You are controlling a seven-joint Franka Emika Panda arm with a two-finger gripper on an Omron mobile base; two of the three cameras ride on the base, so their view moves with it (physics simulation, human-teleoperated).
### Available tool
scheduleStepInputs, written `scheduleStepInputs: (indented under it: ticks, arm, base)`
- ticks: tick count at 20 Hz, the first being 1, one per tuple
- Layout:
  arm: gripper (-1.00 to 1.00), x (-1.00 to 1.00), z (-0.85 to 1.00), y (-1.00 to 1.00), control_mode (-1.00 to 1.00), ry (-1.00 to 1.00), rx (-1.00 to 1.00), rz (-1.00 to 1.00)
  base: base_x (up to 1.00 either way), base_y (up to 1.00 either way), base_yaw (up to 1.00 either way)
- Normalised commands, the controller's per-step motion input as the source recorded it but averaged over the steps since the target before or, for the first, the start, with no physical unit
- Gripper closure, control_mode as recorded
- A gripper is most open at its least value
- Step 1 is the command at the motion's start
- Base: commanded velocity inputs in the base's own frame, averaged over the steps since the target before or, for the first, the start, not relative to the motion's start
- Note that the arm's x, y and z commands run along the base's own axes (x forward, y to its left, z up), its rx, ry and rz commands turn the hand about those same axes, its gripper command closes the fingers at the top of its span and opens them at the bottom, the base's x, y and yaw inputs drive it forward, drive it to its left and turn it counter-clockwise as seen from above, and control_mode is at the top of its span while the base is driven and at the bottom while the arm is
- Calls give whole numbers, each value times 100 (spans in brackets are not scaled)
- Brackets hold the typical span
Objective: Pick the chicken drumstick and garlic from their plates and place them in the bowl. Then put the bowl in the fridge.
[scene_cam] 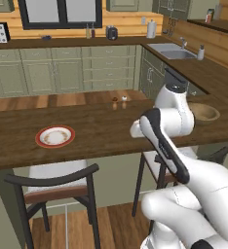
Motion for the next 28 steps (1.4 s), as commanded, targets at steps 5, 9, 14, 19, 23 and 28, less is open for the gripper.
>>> scheduleStepInputs:
  ticks: [5, 9, 14, 19, 23, 28]
  arm:
    - [100, -73, 0, -9, 100, -6, 0, -1]
    - [100, 0, 0, 0, 100, 0, 0, 0]
    - [100, 0, 0, 0, 100, 0, 0, 0]
    - [100, 0, 0, 0, 100, 0, 0, 0]
    - [100, 0, 0, 0, 100, 0, 0, 0]
    - [100, 80, 10, -36, -100, 2, 3, -1]
  base:
    - [-8, -7, -1]
    - [-50, -88, -9]
    - [-7, -100, -9]
    - [89, -57, -6]
    - [100, -26, -3]
    - [20, -8, 0]
